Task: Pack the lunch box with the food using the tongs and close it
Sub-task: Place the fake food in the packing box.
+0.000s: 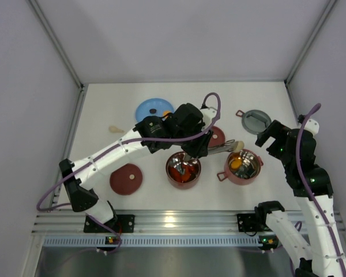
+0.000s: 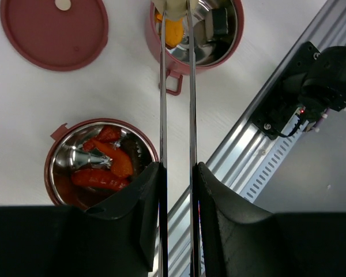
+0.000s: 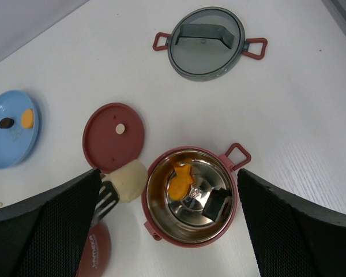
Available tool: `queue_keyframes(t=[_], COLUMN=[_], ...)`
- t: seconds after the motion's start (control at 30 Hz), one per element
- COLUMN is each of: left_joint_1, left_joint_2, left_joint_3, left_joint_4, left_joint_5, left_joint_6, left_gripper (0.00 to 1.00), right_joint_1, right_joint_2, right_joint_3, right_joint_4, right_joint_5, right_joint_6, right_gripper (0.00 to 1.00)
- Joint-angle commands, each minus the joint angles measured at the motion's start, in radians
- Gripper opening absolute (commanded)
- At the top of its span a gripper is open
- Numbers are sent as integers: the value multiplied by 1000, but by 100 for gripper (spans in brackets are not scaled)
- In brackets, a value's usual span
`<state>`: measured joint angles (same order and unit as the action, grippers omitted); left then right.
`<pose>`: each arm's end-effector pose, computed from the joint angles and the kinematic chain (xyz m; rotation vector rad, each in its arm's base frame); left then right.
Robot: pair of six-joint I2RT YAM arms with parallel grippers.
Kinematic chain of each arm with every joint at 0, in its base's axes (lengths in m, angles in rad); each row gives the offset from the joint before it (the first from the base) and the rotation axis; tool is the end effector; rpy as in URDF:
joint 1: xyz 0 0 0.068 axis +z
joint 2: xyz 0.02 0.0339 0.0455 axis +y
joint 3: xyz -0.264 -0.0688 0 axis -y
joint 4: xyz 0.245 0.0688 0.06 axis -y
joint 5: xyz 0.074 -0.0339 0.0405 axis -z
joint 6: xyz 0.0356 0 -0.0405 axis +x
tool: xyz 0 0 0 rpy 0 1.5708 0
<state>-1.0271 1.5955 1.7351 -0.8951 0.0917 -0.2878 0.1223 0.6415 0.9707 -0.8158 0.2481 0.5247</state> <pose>0.1733 -0.2931 0.3959 0.9302 2.2664 -0.7353 0.1170 0.0056 0.3567 0.5575 1.9671 0.1493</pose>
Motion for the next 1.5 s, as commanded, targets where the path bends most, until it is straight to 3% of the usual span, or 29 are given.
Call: queue_keyframes(t=[0.0, 1.03, 1.17, 1.27, 1.3, 1.47], left_joint_1=[-19, -25, -25, -27, -25, -25], left_joint_2=[-20, 231, 253, 267, 268, 262], left_joint_3=[-9, 18, 33, 50, 56, 60], left_joint_4=[67, 144, 125, 102, 99, 88], left_joint_5=[49, 161, 108, 80, 65, 31], left_joint_6=[24, 45, 38, 33, 32, 27], left_gripper=[2, 7, 13, 23, 32, 45], right_joint_1=[-10, -10, -10, -10, -10, -10], right_joint_2=[-11, -5, -3, -2, 0, -2], right_joint_3=[43, 13, 10, 10, 10, 6], right_joint_4=[-13, 1, 3, 7, 6, 9], right_joint_5=[22, 46, 45, 43, 43, 39], right_joint_6=[1, -14, -12, -14, -14, -14], right_gripper=[100, 99, 100, 99, 99, 100])
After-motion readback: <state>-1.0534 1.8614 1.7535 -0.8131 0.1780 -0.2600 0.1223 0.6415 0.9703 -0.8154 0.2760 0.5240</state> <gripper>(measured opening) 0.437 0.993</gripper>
